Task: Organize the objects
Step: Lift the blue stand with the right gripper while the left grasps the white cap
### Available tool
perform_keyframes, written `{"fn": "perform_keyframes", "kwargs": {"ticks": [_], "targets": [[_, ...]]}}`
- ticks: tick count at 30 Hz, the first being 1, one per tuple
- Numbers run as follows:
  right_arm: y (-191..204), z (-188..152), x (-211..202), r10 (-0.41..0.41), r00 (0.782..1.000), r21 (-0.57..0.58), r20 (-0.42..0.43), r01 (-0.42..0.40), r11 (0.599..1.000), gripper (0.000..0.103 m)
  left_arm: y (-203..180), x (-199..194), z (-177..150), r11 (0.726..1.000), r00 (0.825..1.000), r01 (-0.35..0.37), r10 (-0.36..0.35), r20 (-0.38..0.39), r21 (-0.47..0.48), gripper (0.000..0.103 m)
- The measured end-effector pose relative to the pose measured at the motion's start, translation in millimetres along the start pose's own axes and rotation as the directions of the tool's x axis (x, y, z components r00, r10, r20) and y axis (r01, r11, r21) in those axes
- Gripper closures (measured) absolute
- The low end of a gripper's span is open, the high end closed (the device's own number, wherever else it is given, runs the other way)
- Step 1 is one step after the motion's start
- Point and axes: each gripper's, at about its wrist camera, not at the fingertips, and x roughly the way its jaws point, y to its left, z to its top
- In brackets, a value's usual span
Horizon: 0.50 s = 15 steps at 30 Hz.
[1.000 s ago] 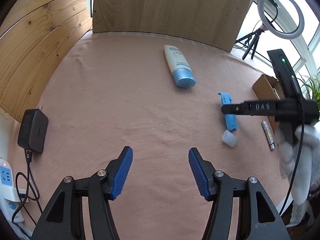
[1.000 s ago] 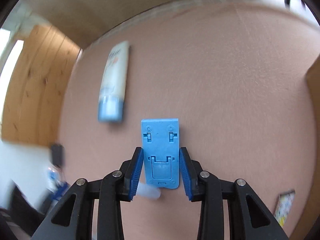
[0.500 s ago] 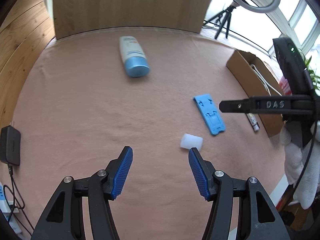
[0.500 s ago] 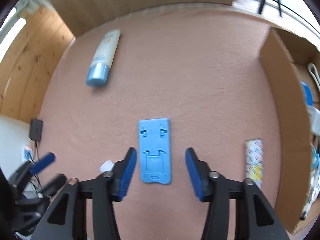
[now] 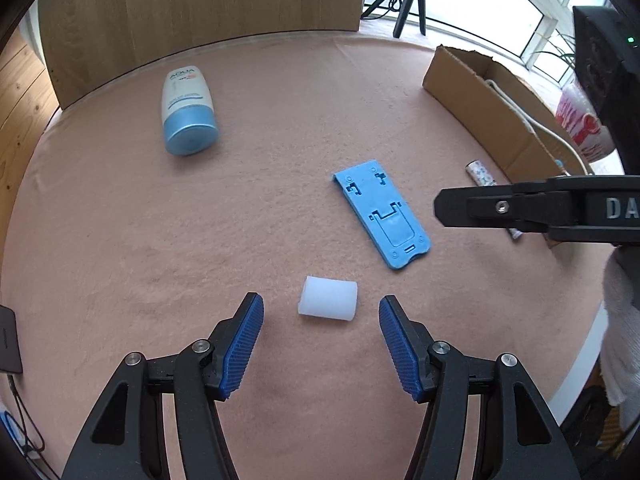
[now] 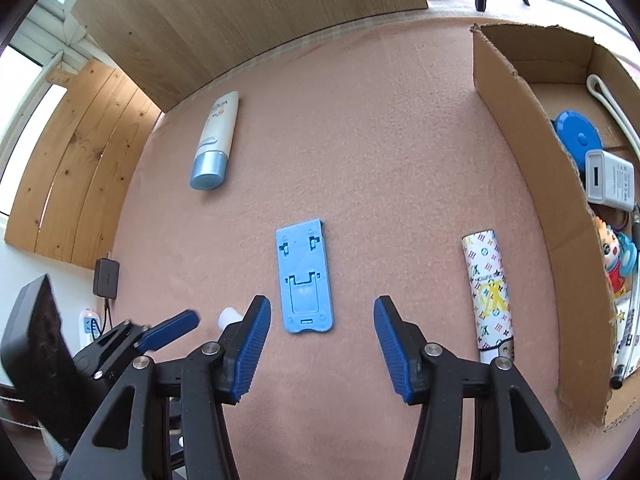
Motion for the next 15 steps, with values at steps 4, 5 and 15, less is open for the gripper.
{"fn": "perform_keyframes", "kwargs": {"ticks": [4, 5, 15], "targets": [[0, 1, 0, -0.020, 1.000, 0.005, 0.012, 0.020, 1.000, 0.053, 0, 4, -1, 1.000, 1.000, -0.004, 0.004, 0.003, 0.003, 0.056], [-1, 1, -2, -0.025, 1.000, 0.007, 0.016, 0.025, 1.000, 0.053, 1, 6, -1, 1.000, 1.000, -0.007, 0.007, 0.000, 0.004, 0.057], [12, 5, 16, -0.047, 0.999, -0.039, -0.010, 0.047, 0.998, 0.053, 20, 3, -5, 0.999, 1.000, -0.005, 0.006, 0.019, -0.054, 0.075]]}}
